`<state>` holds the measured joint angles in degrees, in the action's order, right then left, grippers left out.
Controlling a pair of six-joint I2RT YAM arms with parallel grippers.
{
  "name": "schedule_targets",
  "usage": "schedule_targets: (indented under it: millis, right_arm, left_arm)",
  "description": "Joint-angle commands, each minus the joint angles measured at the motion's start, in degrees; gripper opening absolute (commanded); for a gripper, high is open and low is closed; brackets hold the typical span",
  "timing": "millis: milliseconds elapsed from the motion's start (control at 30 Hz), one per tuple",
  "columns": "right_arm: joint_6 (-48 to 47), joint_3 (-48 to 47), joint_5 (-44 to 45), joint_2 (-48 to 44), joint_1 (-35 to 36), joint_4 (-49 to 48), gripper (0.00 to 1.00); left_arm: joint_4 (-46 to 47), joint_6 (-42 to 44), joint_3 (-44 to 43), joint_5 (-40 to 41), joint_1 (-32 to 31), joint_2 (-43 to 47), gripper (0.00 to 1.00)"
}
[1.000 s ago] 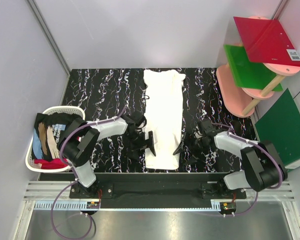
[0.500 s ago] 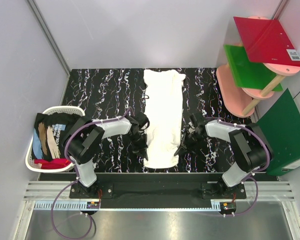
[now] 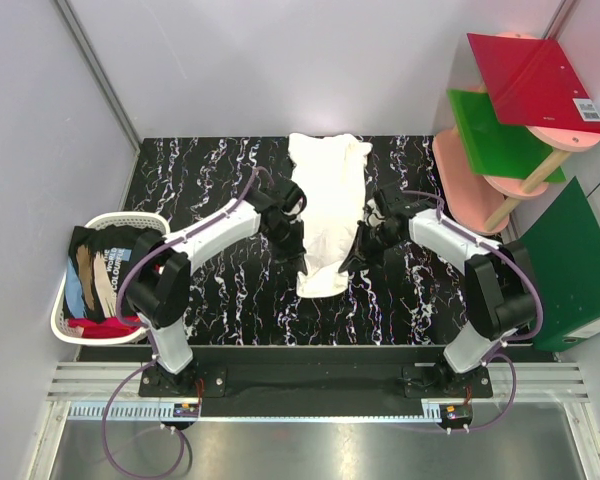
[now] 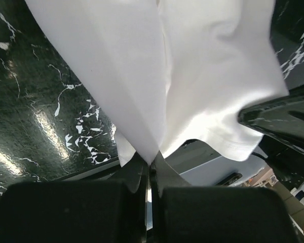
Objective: Fold and stack the t-shirts
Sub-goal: Fold the folded rectangular tshirt in 1/3 of the way
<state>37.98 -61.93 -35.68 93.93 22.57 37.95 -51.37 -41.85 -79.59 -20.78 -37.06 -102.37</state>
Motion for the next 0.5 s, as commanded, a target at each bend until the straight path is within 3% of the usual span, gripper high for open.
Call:
schedule_targets:
  millis: [0, 467]
  right_arm:
    - [-3.8, -6.1, 3.2, 2.6, 0.0, 3.9, 0.0]
    - [-11.1, -26.8, 12.2, 16.9, -4.4, 12.4, 0.0]
  left_arm:
    - [-3.1, 1.1, -5.5, 1.4, 2.7, -1.1, 0.0]
    - [-5.0, 1.9, -20.4, -0.6, 9.2, -14.1, 0.01]
